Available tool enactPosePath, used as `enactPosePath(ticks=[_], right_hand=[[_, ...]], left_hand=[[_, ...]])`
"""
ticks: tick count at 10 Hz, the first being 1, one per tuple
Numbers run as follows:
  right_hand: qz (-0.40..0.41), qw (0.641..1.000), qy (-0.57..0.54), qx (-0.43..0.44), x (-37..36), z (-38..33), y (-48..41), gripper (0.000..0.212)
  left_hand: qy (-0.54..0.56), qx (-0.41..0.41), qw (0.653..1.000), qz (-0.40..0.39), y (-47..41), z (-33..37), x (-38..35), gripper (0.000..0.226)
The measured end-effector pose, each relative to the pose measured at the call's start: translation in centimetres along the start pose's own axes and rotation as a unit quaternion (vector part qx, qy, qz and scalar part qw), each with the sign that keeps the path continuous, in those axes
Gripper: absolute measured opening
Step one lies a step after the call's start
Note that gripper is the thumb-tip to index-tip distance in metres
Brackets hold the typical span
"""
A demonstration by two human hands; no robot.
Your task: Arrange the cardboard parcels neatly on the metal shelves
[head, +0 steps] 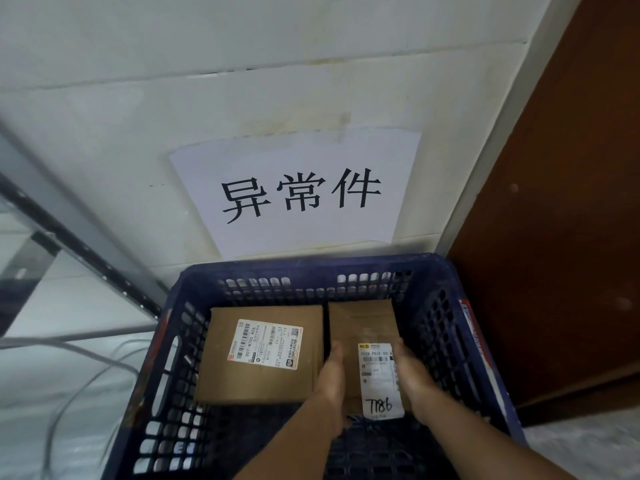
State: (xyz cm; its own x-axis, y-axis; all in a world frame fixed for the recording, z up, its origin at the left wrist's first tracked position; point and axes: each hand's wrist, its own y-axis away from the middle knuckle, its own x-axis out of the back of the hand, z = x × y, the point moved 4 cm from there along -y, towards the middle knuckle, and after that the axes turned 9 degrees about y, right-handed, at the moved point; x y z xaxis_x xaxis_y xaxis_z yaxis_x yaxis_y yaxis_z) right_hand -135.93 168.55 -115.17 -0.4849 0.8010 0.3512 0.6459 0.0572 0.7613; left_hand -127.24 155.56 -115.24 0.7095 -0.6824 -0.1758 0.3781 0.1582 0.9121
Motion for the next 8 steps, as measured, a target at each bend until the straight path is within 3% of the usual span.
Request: enactPosePath(ticks=[5,7,8], right_hand=[[0.006,1.000,-0.014,0.006,0.0,-0.3,0.6,0.059],[0.027,0.998,0.039,0.045,0.6,-0.8,1.9,0.057],[0.034,0.995,0.054,0.080,1.5,-1.6,3.8,0.054]], left_hand=[[-0.043,-0.012,0.999,0.012,1.3,0.3,-0.3,0.089],[-0.081,-0.036,0.996,0.003,2.1,0.6,-0.4,0.079],[-0.162,-0.062,0.985,0.008,3.0,1.1,0.0,0.095]])
